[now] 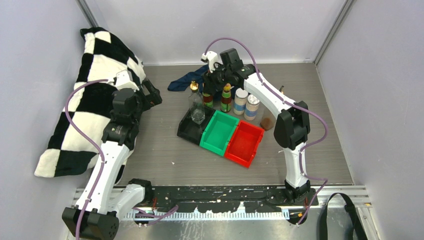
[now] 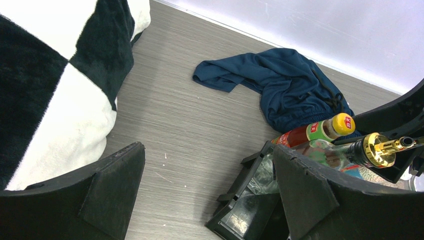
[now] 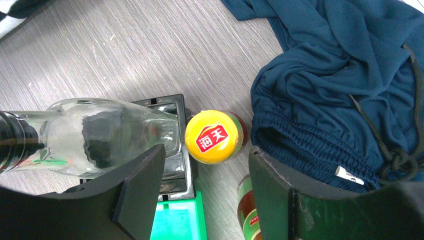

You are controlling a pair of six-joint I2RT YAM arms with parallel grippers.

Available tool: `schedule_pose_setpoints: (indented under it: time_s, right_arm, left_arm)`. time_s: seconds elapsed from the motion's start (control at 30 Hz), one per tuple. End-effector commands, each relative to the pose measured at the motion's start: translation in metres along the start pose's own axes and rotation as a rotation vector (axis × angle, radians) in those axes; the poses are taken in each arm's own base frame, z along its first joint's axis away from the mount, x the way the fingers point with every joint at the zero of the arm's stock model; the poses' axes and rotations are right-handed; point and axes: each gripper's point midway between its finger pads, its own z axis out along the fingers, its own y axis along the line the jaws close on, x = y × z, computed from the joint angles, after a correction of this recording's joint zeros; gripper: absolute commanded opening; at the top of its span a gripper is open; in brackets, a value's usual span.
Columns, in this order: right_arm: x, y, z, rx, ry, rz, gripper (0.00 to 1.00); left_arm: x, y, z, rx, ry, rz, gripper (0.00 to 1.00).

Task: Organize the condiment bottles
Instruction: Pick up the bottle from the center of the board.

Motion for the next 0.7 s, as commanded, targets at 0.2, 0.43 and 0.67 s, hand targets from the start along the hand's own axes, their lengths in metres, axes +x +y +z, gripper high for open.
schedule_pose_setpoints:
  time_s: [0.2, 0.43, 0.67]
  right_arm:
    - [-0.0269, 0.0043, -0.0007, -0.012, -0.073, -0.05, 0.66]
    - [-0.029, 0.0073, 0.0024, -0.018, -0.079, -0.056, 0.63]
    - [-0.0332, 0.0109, 0.0022, -0.023, -0.087, -0.066, 0.59]
  left_arm:
    - [-0.012, -0.0044, 0.0021, 0.02, -0.047, -0.021, 1.0]
    - [-0.012, -0.0045, 0.0025, 0.02, -0.046, -0.023, 1.0]
    - [-0.0117, -0.0042, 0.0027, 0.02, -0.046, -0.025, 1.0]
